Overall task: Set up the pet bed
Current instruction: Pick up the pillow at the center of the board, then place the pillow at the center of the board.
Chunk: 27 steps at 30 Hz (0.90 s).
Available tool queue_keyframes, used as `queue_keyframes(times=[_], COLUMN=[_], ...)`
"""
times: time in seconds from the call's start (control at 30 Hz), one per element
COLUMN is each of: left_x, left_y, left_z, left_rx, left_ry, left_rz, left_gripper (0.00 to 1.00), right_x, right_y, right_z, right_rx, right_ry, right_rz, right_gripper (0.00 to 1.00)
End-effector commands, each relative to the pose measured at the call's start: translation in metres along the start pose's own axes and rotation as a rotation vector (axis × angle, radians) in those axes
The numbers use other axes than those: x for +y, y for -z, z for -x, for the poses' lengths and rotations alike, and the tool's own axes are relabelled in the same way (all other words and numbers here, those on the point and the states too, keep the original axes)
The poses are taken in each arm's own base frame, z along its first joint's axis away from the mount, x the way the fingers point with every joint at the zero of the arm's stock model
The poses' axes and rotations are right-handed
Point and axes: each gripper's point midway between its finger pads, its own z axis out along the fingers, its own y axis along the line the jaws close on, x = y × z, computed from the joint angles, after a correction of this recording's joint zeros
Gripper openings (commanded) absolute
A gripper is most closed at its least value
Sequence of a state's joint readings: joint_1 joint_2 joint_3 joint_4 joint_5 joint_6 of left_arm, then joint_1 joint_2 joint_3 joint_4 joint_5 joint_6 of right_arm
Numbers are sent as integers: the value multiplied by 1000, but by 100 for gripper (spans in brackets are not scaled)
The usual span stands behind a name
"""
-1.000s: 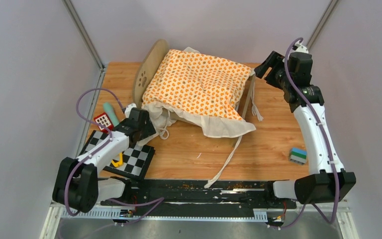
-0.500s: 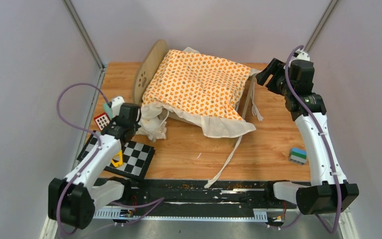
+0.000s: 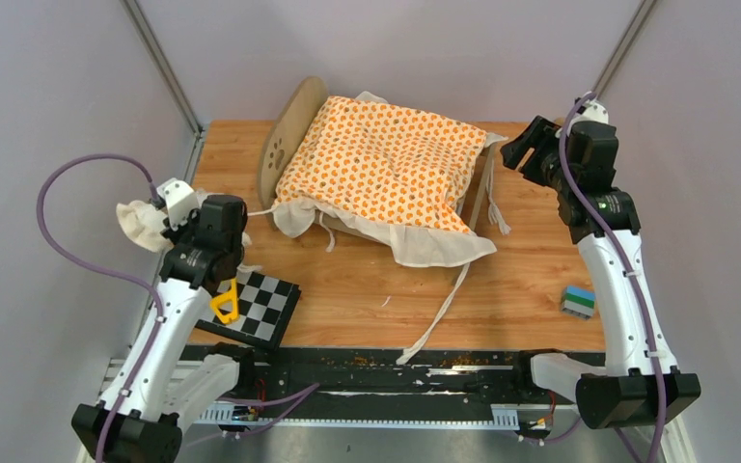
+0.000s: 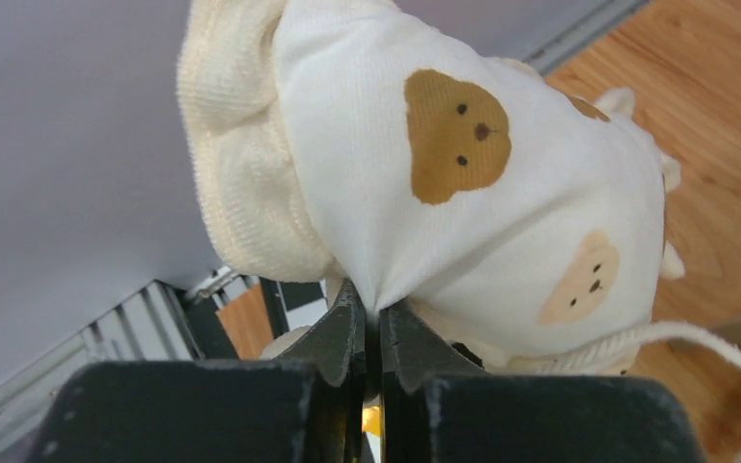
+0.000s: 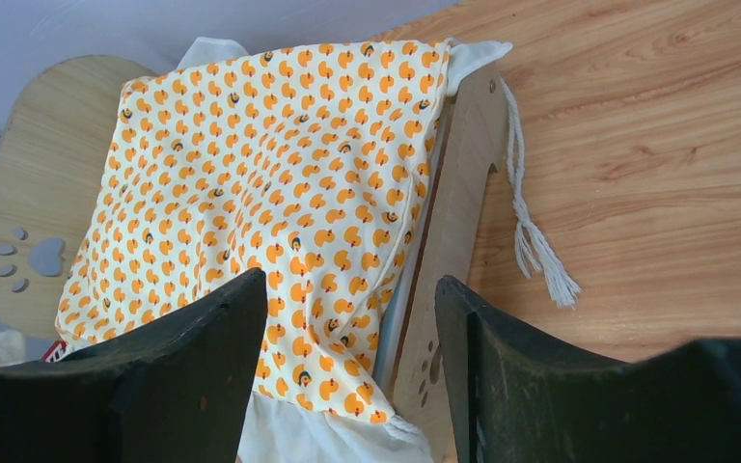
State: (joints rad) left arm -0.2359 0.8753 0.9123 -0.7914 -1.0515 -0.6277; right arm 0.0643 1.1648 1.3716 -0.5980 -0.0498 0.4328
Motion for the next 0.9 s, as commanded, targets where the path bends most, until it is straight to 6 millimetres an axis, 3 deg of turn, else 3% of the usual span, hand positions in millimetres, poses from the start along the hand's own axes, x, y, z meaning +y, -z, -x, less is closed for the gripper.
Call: queue_keyframes(times=[0.0,0.2,0.3,0.33,0.43,0.47,0.53,0.67,0.77,0.87], left_x=[40,56,59,55,39,36,28,-15,-53,-85], left_y=[3,-4,-13,-17,-26,-27,-26,-15,19,59], left_z=[48,72,75,72,61,59,57,58,66,67], left_rx=[-133,-173,-153,-135,-82,-66,-38,16,-30,-86], left_ry=[58,44,15,6,-47,-56,-56,-58,-65,-129], left_rz=[221,351,397,382,322,307,249,-80,-339,-497], left_gripper=[5,9,14,23,68,76,83,87,87,89], right_x=[-3,-8,-12,-13,-14,-16,-17,-8,2,25], right_y=[8,9,10,11,13,14,18,35,50,63], right_z=[3,-3,-6,-9,-20,-26,-39,-72,-97,-118], right_rx=[-12,6,13,20,58,80,121,218,270,306], right_ry=[27,54,70,75,93,98,105,126,159,189], right_rz=[-14,-31,-43,-43,-37,-40,-28,52,97,183], right_gripper=[64,63,63,64,64,65,66,68,71,71])
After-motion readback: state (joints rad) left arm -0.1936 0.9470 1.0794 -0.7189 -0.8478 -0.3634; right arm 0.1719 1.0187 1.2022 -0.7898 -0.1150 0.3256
